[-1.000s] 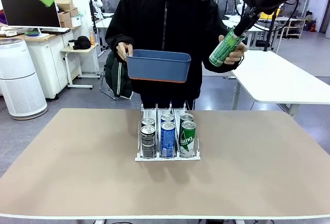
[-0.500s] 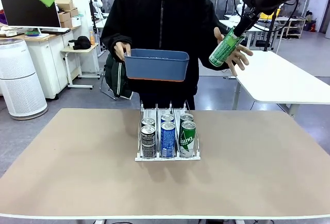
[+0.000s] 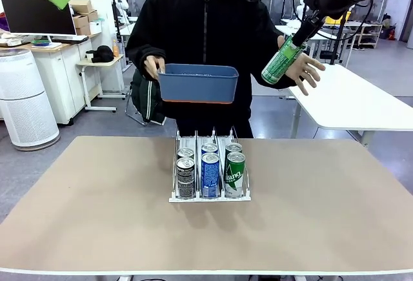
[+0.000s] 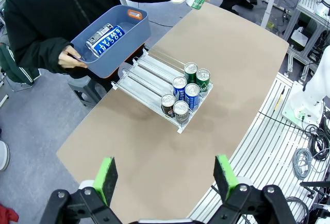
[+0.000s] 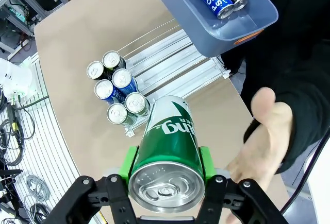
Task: Fill the beverage cans into the dispenser.
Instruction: Place the picked Sprite in the line of the Automatic Can Dispenser with the same cans.
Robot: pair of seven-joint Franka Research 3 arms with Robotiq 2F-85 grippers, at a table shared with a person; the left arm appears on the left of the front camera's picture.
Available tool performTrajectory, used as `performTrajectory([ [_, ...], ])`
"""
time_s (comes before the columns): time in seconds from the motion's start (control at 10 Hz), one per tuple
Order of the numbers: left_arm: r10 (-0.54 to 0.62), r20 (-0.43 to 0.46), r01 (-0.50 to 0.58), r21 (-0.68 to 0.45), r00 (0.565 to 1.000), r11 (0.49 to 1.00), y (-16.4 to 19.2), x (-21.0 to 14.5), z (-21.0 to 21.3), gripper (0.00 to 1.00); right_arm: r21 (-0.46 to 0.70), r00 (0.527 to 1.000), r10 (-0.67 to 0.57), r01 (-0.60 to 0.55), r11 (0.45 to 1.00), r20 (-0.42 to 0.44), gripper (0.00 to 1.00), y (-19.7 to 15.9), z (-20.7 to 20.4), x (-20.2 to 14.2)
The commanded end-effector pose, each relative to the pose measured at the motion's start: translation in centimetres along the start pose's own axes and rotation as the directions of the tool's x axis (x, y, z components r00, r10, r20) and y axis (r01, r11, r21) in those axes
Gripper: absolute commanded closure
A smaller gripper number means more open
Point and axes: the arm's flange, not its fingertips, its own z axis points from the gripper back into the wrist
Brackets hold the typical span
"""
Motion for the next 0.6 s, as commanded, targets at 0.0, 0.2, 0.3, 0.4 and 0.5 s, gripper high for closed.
performTrajectory([
  [0.0,0.012,0.006,-0.012,-0.001,1.000,1.000,-0.01,0.07,-0.04,0.00,-0.001,1.000,0.004,-0.004,1.000,0.003,0.62,0.15,0.13,0.09],
  [0.2,0.012,0.006,-0.012,-0.001,1.000,1.000,-0.01,0.07,-0.04,0.00,-0.001,1.000,0.004,-0.004,1.000,0.003,0.62,0.15,0.13,0.09],
  [0.3,0.012,0.006,-0.012,-0.001,1.000,1.000,-0.01,0.07,-0.04,0.00,-0.001,1.000,0.004,-0.004,1.000,0.003,0.62,0.15,0.13,0.09],
  [0.4,0.012,0.006,-0.012,-0.001,1.000,1.000,-0.01,0.07,-0.04,0.00,-0.001,1.000,0.004,-0.004,1.000,0.003,0.62,0.15,0.13,0.09],
  [0.5,0.012,0.006,-0.012,-0.001,1.000,1.000,-0.01,0.07,-0.04,0.00,-0.001,1.000,0.004,-0.004,1.000,0.003,0.62,0.15,0.13,0.09],
])
